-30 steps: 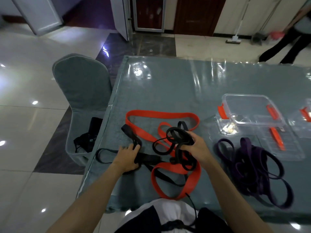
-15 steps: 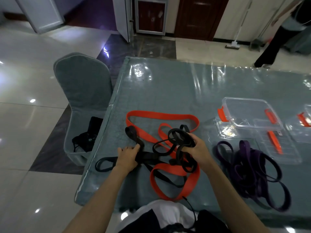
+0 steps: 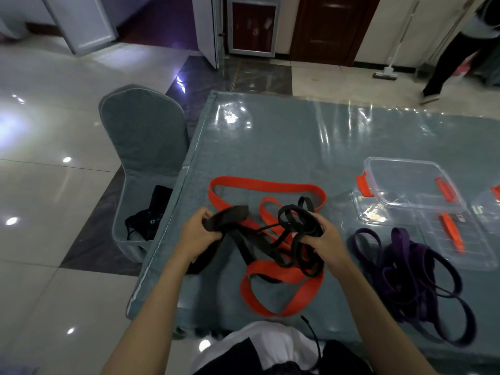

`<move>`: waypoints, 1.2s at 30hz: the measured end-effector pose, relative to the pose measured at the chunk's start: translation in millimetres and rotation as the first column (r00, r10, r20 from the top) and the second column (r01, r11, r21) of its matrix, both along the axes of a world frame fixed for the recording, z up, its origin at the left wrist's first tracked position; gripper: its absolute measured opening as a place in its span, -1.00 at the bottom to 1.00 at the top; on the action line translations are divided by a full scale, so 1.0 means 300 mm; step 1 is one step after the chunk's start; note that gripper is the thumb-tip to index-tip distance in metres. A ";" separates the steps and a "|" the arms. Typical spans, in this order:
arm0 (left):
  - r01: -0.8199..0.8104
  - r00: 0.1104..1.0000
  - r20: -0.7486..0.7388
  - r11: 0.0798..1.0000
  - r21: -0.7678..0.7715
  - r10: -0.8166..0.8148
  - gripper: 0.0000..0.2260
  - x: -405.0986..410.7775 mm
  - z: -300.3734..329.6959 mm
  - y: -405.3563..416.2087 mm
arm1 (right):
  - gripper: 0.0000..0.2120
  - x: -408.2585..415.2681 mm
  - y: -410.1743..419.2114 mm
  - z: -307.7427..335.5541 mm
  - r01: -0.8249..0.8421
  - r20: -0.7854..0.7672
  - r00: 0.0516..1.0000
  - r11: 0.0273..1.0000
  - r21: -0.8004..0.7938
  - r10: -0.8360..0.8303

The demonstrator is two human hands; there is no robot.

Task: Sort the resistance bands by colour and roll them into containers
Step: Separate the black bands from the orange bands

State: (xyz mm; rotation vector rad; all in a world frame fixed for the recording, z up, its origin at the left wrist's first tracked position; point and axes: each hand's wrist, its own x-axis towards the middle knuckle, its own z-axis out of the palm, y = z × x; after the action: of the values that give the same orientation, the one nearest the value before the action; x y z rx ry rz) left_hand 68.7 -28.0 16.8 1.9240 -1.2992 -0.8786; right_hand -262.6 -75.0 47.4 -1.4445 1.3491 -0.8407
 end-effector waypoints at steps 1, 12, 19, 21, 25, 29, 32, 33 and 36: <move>-0.063 0.996 -0.070 0.998 -0.018 0.062 -0.64 0.008 0.050 -0.001 | -0.46 -0.003 0.003 -0.002 0.007 0.004 1.000 1.000 -0.001 -0.007; -0.198 0.903 -0.416 0.965 -0.174 0.110 -0.31 -0.139 0.430 0.014 | -0.51 0.035 0.001 0.082 0.065 0.177 0.982 0.998 -0.021 -0.060; 0.067 0.912 -0.363 0.943 -0.325 -0.189 -0.10 -0.418 0.489 0.002 | -0.57 -0.057 0.058 0.235 0.191 0.358 0.916 0.981 0.006 -0.181; 0.137 0.889 -0.364 0.920 -0.367 -0.277 -0.14 -0.517 0.489 -0.013 | -0.53 -0.112 0.077 0.255 0.245 0.373 0.897 0.969 0.029 -0.238; 0.191 0.837 -0.412 0.898 -0.396 -0.360 -0.21 -0.715 0.484 -0.031 | -0.37 -0.228 0.124 0.281 0.372 0.431 0.821 0.924 0.092 -0.373; 0.221 0.781 -0.471 0.887 -0.406 -0.410 -0.25 -0.907 0.470 -0.021 | -0.44 -0.379 0.183 0.330 0.454 0.376 0.817 0.890 0.046 -0.437; 0.285 0.752 -0.468 0.869 -0.405 -0.465 -0.28 -1.056 0.481 -0.015 | -0.55 -0.509 0.227 0.349 0.512 0.321 0.816 0.859 -0.019 -0.480; 0.308 0.742 -0.464 0.860 -0.407 -0.485 -0.29 -1.108 0.488 -0.012 | -0.54 -0.554 0.240 0.355 0.536 0.316 0.805 0.844 -0.025 -0.502; 0.362 0.728 -0.451 0.848 -0.387 -0.517 -0.22 -1.281 0.507 0.005 | -0.53 -0.699 0.274 0.376 0.573 0.308 0.788 0.818 -0.049 -0.534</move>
State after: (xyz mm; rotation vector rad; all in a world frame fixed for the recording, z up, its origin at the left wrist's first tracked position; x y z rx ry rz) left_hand -315.5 -26.5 169.0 1.0277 -1.4427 -1.2893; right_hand -472.3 7.2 160.1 -0.9676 1.5347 -1.4942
